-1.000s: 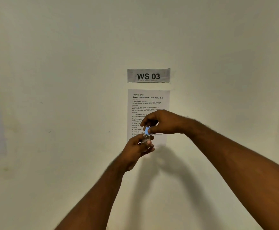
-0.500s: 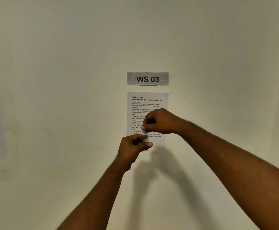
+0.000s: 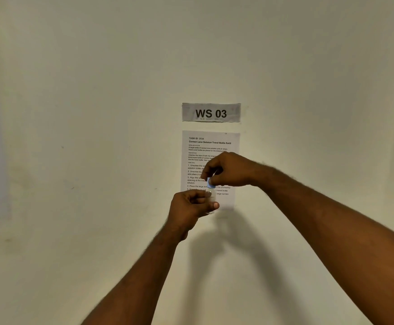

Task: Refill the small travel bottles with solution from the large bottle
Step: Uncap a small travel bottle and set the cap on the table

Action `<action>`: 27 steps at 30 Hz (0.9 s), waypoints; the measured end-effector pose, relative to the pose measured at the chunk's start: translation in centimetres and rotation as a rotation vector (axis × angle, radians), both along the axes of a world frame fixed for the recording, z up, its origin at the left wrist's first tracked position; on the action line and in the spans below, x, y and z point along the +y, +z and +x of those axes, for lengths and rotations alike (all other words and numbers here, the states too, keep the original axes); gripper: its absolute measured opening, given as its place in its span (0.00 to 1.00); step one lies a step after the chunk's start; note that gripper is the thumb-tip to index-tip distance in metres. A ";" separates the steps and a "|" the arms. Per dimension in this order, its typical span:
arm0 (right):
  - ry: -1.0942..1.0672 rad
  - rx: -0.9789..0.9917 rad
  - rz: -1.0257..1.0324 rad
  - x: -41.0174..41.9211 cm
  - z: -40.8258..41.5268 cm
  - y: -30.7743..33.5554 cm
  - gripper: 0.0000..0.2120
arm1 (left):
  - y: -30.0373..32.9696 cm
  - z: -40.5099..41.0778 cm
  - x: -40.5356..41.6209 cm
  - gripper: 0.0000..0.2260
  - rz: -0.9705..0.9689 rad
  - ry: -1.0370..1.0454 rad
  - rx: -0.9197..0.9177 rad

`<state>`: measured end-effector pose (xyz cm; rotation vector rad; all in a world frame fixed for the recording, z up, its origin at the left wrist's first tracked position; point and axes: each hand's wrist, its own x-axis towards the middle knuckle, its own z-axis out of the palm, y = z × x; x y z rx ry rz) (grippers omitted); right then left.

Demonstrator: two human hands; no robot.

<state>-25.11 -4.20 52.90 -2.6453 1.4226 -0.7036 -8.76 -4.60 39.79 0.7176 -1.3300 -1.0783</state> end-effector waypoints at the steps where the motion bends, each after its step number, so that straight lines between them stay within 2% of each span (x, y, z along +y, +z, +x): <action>1: 0.008 -0.017 0.013 0.1 -0.1 0.1 0.10 | -0.1 0.0 0.0 0.18 -0.001 0.002 -0.003; 4: -0.044 -0.074 -0.061 0.3 -0.1 0.4 0.11 | -0.1 -0.1 0.0 0.17 -0.002 0.009 -0.008; 7: -0.140 0.007 -0.114 0.5 0.2 0.4 0.16 | 0.0 -0.3 0.1 0.17 -0.004 0.001 -0.010; 11: -0.045 0.000 -0.001 0.7 0.1 0.5 0.04 | 0.0 -0.5 0.1 0.18 0.003 0.003 -0.017; 13: -0.009 0.014 0.071 0.8 -0.1 0.8 0.10 | -0.1 -0.5 0.0 0.18 0.010 0.011 -0.020; 15: 0.004 0.009 0.053 0.8 0.0 0.9 0.14 | -0.1 -0.5 -0.1 0.18 0.010 0.015 -0.015; 18: -0.042 -0.050 -0.027 0.7 0.3 0.6 0.10 | 0.1 -0.7 -0.1 0.17 0.003 0.020 -0.013; 20: -0.105 0.000 -0.062 0.6 0.4 0.5 0.12 | 0.2 -0.7 0.0 0.17 0.000 0.020 -0.016; 22: -0.094 0.045 -0.040 0.5 0.3 0.4 0.08 | 0.1 -0.7 0.0 0.17 -0.001 0.015 -0.016; 25: -0.005 -0.027 0.047 0.8 0.1 0.3 0.02 | -0.5 -0.4 0.1 0.16 0.008 0.009 -0.006; 27: 0.033 -0.141 0.083 0.9 -0.4 -0.1 0.04 | -1.3 0.2 0.2 0.15 0.026 0.009 0.003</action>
